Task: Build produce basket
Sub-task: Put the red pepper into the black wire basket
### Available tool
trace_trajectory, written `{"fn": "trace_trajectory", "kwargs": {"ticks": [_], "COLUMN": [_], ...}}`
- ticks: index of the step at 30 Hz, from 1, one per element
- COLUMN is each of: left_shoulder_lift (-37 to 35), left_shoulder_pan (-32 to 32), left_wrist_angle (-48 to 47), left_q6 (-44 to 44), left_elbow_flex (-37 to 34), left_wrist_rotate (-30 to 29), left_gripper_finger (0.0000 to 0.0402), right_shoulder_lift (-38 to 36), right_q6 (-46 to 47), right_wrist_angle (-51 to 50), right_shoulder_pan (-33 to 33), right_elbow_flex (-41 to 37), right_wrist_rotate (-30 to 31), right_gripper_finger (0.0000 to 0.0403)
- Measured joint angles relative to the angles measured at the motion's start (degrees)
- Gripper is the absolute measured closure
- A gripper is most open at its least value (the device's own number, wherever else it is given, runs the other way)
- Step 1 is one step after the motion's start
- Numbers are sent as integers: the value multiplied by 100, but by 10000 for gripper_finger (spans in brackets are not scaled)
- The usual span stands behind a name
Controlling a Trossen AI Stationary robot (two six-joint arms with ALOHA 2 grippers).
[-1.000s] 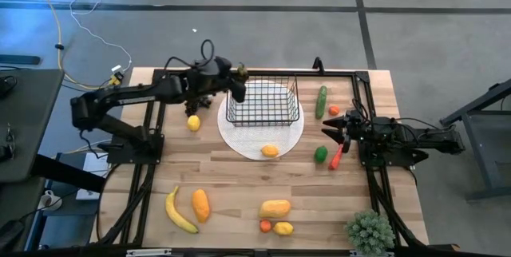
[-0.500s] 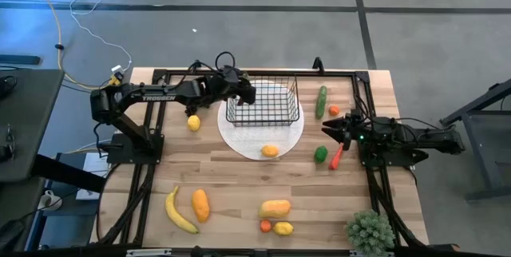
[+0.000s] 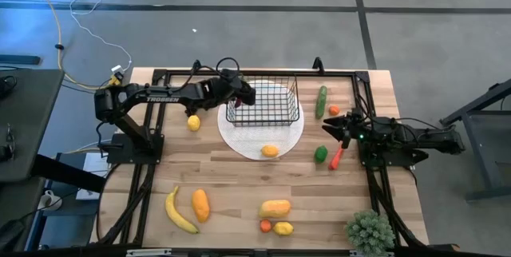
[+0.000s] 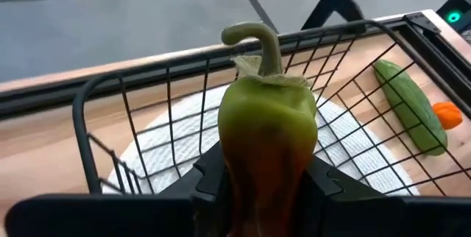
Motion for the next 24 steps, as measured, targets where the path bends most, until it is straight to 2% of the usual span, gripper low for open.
{"fn": "trace_trajectory", "kwargs": {"ticks": [8,15,24], "left_shoulder_lift": [132,413,470], "left_shoulder_pan": [-150,-286,-156], "left_wrist_angle": [-366,-306,-304], "left_q6": [-359,-744,-1250], "left_elbow_flex": [-1,1,1], "left_wrist_rotate": [-32,-18,442], "left_gripper_finger": [321,321,305], "right_shoulder_lift": [0,0,0], "right_q6": [-82,-82,-78], "right_wrist_angle": [0,-4,-11], "right_shoulder_pan": [-1,1,1], "right_elbow_flex": [0,0,0], "right_wrist_rotate": [-4,-9,-20], "right_gripper_finger": [217,217,217]}}
